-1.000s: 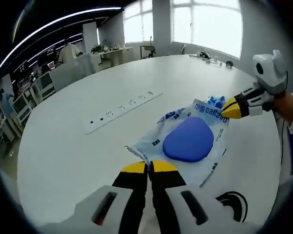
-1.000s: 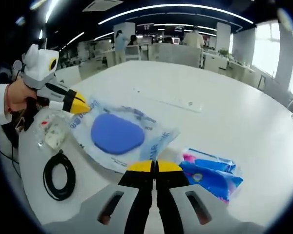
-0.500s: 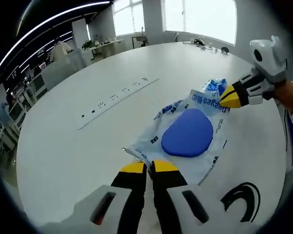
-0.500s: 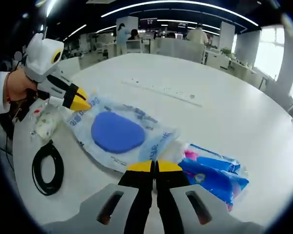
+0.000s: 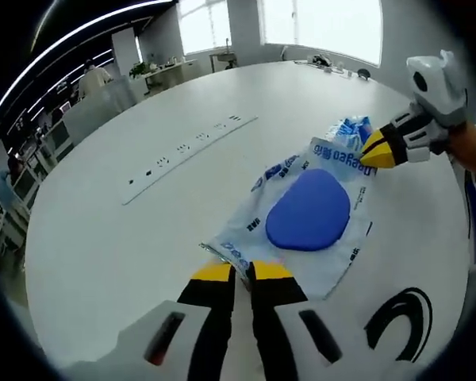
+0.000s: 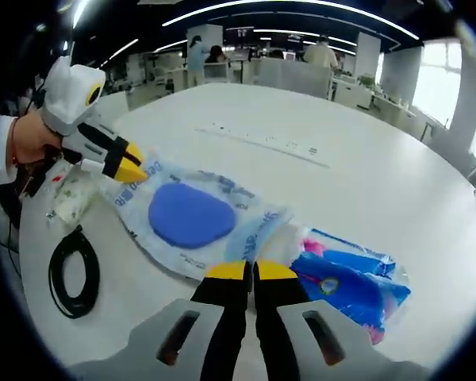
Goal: Arrange the tabletop items into an orderly group along one side of the table until the central work area is clear of visible clutter.
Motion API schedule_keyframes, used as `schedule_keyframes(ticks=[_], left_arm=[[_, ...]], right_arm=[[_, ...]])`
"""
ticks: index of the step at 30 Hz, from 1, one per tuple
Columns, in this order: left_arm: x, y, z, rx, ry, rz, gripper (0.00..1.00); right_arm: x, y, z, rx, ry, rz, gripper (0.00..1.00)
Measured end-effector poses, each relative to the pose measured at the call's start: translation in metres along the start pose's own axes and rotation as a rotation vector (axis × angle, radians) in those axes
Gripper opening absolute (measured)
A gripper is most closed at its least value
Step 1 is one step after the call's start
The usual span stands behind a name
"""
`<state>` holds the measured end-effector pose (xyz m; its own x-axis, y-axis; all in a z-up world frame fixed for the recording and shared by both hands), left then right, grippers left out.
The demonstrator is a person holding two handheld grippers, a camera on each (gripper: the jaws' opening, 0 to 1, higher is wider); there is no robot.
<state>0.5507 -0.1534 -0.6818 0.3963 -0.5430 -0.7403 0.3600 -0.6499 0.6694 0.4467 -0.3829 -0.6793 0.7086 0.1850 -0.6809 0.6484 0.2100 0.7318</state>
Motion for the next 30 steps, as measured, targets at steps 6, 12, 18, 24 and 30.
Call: schedule_keyframes(ticks=[6, 12, 18, 24, 30], left_arm=[[0.0, 0.0, -0.001, -0.009, 0.005, 0.004, 0.06], [-0.001, 0.0, -0.002, -0.014, 0.01, 0.002, 0.09], [-0.004, -0.001, -0.003, -0.019, 0.012, 0.001, 0.1], [-0.009, -0.002, -0.006, -0.046, 0.014, 0.008, 0.14], [-0.016, 0.002, -0.009, -0.077, 0.017, 0.042, 0.21]], right_arm=[[-0.001, -0.002, 0.0, -0.011, -0.004, -0.006, 0.02], [-0.003, 0.0, 0.0, -0.017, -0.011, -0.006, 0.05], [-0.006, 0.004, -0.001, -0.011, -0.012, 0.008, 0.06], [-0.008, 0.008, -0.005, -0.017, -0.013, 0.018, 0.08], [-0.011, 0.011, -0.006, -0.03, -0.024, 0.03, 0.13]])
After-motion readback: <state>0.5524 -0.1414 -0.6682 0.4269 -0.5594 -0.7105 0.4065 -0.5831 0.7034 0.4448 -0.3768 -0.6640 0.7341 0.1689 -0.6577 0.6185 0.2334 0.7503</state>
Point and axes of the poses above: the point that each gripper's makers call its tool centre point, and the gripper's own axes: x roughly forward along the fingers, z roughly to its right, y roughly out of its top, the point moved 9 cm from there along -x, roughly backward along the fingers
